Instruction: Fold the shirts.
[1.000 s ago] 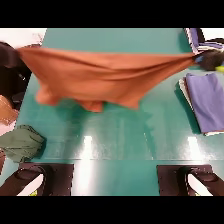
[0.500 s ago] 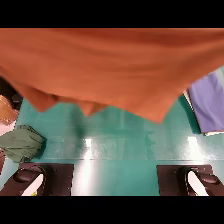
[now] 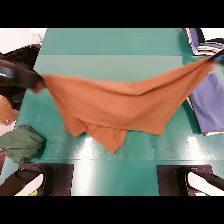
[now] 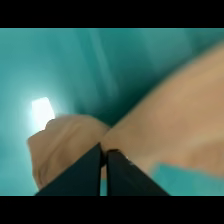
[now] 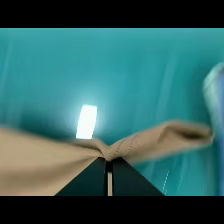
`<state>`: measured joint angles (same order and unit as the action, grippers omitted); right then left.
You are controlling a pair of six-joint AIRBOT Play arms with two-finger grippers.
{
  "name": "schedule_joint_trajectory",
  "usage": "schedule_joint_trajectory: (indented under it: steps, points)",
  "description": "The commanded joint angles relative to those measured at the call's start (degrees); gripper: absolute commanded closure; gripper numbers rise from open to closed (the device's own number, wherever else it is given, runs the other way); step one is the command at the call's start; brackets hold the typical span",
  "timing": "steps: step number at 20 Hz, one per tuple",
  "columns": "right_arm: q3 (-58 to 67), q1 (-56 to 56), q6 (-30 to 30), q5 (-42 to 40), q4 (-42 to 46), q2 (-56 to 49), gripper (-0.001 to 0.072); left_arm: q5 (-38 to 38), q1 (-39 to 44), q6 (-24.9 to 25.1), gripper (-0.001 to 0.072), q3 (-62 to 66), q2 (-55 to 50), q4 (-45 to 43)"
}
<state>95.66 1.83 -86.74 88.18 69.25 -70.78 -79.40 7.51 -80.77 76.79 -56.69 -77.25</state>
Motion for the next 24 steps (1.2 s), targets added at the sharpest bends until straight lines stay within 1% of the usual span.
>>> schedule_joint_trajectory:
  steps: [1,4,5,8,10,11,12,13,16,17,19,20,21,24]
  points:
    - [-6.1,2.5,-0.4,-2.9,-0.2,-12.4,0.0700,9.5,0.0,4.5,0.0681,-12.3,-11.5,1.2]
    - [-4.5,2.5,-0.4,-6.9,-0.5,-18.8,0.0699,21.2,0.0,5.4,0.0681,-10.6,-20.9,1.2]
    - [-3.0,2.5,-0.4,-7.8,-0.5,-20.1,0.0699,24.0,0.0,5.4,0.0681,-8.9,-23.1,1.2]
    - [2.5,2.5,-0.4,-9.2,-0.5,-22.8,0.0698,30.3,0.0,5.4,0.0681,-2.7,-27.2,0.9]
    - [5.3,2.5,-0.4,-9.2,-0.7,-23.1,0.0685,32.6,0.0,5.3,0.0678,0.3,-27.4,0.5]
    - [6.5,2.4,-0.4,-8.9,-0.7,-23.1,0.0509,32.3,-0.1,5.3,0.0547,1.7,-27.4,-0.4]
    - [7.5,2.2,-0.4,-8.1,-0.7,-23.1,0.0356,31.3,-0.1,5.2,0.0295,3.3,-27.4,-1.9]
    - [8.0,1.5,-0.3,-6.4,-0.8,-22.8,0.0352,29.3,-0.2,5.2,0.0248,4.7,-27.4,-3.9]
    - [4.1,0.2,1.4,-2.0,-0.8,-19.1,0.0353,19.5,-4.4,5.1,0.0248,7.6,-27.4,-3.5]
    - [1.3,-0.5,2.1,-1.7,-0.8,-17.0,0.0353,16.2,-6.8,4.6,0.0248,7.3,-27.3,-2.3]
    - [-5.8,-1.3,2.5,-2.7,-1.0,-12.2,0.0355,10.6,-12.8,4.8,0.0249,4.6,-27.3,3.4]
    - [-9.5,-1.9,3.5,-3.4,-2.7,-9.8,0.0355,9.4,-15.5,4.9,0.0249,2.5,-27.3,6.6]
    - [-12.6,-2.5,3.9,-4.3,-5.2,-7.9,0.0355,9.4,-18.1,6.4,0.0249,-0.2,-27.3,9.9]
    - [-20.2,-3.5,5.3,-7.3,-12.0,-3.6,0.0356,11.5,-23.3,10.4,0.0249,-8.7,-27.4,16.2]
